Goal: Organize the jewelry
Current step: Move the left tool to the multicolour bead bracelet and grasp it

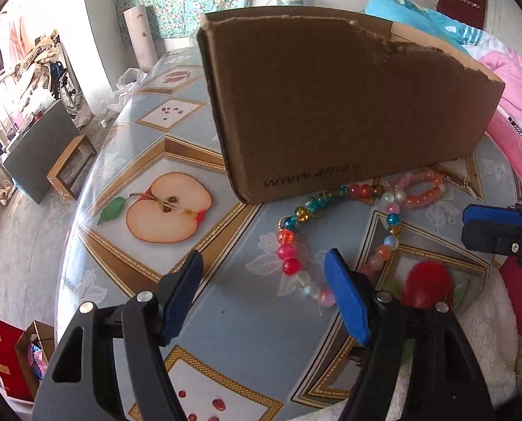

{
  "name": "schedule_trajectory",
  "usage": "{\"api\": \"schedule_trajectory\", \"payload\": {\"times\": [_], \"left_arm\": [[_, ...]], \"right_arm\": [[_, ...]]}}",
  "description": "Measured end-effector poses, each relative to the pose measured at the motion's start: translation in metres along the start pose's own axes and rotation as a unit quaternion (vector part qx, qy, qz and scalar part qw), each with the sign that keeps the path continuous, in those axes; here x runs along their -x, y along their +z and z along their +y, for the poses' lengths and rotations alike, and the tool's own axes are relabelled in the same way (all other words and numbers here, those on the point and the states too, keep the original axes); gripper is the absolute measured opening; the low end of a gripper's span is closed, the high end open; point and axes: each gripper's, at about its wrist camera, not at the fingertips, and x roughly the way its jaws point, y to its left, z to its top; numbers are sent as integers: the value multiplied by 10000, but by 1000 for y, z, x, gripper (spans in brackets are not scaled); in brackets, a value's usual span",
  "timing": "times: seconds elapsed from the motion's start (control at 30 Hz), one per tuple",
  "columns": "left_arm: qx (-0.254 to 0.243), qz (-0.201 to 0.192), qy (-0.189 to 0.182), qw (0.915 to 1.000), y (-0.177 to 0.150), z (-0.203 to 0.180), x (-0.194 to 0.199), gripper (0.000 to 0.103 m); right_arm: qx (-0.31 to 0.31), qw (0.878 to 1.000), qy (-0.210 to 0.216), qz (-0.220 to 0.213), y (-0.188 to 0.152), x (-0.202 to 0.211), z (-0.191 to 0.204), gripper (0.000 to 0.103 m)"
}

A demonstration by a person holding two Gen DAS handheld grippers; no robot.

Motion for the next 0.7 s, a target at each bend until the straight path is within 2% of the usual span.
{"api": "schedule_trajectory", "payload": {"times": [0.17,0.33,0.4,0.57,0.7], "left_arm": [[-63,94,17,9999,-7,7,7,69],[8,-170,-203,9996,-3,12,15,69],[-40,-222,-338,9992,0,9,16,65],[-330,-51,-350,9988,3,-1,3,43],[-392,-80,-422,9983,3,-4,0,31]], "right_arm": [[-46,9998,166,130,1,-14,-1,33],[-140,9991,392,121,9,-32,10,33],[-67,9992,377,110,11,-37,16,33],[47,9996,251,146,18,-50,34,30],[212,9996,-59,176,21,-64,47,27]]}}
